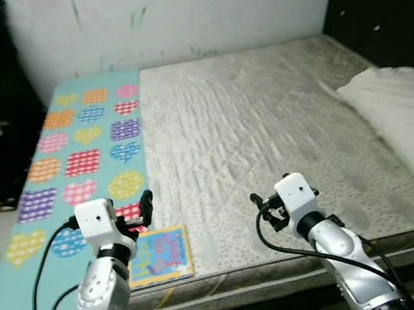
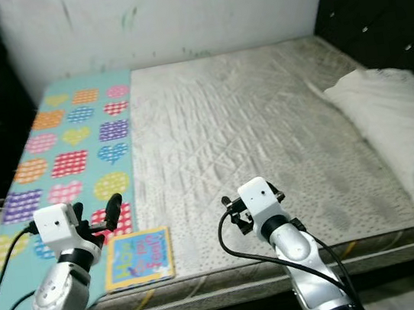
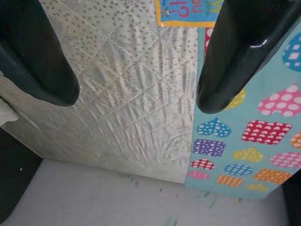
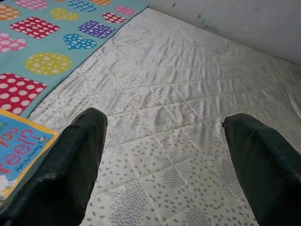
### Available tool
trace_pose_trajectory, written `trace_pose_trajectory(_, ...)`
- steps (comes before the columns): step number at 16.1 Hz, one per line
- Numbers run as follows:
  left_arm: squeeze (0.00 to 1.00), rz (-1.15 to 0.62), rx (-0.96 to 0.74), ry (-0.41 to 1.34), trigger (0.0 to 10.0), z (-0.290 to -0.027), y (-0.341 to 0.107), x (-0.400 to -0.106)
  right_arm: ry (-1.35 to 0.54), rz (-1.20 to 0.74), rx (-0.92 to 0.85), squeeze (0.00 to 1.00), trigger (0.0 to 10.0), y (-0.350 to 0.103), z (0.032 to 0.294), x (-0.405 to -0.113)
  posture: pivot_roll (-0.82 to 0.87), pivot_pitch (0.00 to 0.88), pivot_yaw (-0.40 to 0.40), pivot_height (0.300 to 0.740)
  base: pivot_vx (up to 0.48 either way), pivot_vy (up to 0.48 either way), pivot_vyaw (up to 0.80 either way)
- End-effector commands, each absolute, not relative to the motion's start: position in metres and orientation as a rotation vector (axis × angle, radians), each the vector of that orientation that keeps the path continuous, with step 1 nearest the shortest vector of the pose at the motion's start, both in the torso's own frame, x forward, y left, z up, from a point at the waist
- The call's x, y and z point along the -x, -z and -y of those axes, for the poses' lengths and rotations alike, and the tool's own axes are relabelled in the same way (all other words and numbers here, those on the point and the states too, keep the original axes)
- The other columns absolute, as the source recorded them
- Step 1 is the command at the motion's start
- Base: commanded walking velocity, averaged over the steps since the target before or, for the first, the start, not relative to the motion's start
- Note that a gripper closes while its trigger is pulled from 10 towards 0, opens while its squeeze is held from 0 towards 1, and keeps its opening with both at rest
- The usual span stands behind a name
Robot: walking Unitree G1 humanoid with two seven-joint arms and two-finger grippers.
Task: Clean up the room
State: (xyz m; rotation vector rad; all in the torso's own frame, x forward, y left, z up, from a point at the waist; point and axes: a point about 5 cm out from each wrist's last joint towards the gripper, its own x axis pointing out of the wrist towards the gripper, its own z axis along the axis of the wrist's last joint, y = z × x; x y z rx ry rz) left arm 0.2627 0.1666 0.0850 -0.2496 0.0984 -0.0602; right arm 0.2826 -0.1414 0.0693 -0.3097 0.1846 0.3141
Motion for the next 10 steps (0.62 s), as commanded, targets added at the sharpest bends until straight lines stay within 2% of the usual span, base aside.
trace_pose_trajectory(1,0.0,-0.078,0.247,0.083,10.0,-0.1623,-0.0895,-0.2639,-0.305,-0.172,0.316,0.0,10.0,-0.0729,0.1453,-0.2841,-0.19,0.0,0.043,0.74,0.334,0.0,0.0)
trace_pose_trajectory(7,0.0,-0.101,0.22,0.062,10.0,-0.1635,-0.0866,-0.2637,-0.307,-0.175,0.323,0.0,10.0,-0.0718,0.1456,-0.2836,-0.19,0.0,0.044,0.74,0.342,0.0,0.0)
trace_pose_trajectory(10,0.0,-0.117,0.212,0.026,10.0,-0.1664,-0.0842,-0.2647,-0.304,-0.173,0.327,0.0,10.0,-0.0709,0.1463,-0.2827,-0.19,0.0,0.044,0.74,0.0,0.0,0.0)
